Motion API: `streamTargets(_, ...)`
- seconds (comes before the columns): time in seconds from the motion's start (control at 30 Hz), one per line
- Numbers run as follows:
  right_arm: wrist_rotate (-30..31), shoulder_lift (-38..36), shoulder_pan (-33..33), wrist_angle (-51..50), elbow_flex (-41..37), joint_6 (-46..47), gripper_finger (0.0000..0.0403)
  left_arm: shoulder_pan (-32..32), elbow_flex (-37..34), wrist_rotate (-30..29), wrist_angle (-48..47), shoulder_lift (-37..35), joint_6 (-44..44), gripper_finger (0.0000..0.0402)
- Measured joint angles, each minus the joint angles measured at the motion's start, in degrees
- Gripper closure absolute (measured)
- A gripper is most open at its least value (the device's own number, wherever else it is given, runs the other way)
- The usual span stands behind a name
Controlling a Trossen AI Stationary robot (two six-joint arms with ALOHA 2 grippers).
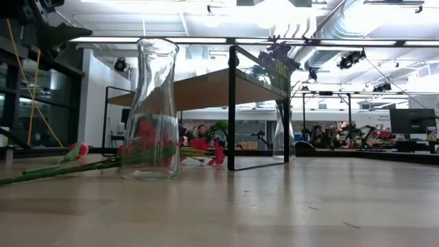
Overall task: Pick and place flowers into a vace then onto a shelf
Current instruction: Put the dark red flower into the top transparent flower vase
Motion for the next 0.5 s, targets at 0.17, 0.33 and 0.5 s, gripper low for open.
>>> streamTargets(0.17,-4.3,1.0,-6.9,-1.0,-0.1,3.0,0.0403,0.0,0.0,-3.0,0.0,0.0,0.0,0.0064)
streamTargets(0.33,-5.1,-0.8,-14.3,-1.8,-5.0,9.5,0.0403,0.0,0.0,-5.5,0.0,0.0,0.0,0.0064)
streamTargets(0.5,-6.9,-8.4,-20.7,-1.5,-14.3,19.0,0.0403,0.0,0.0,-6.1,0.0,0.0,0.0,0.0064)
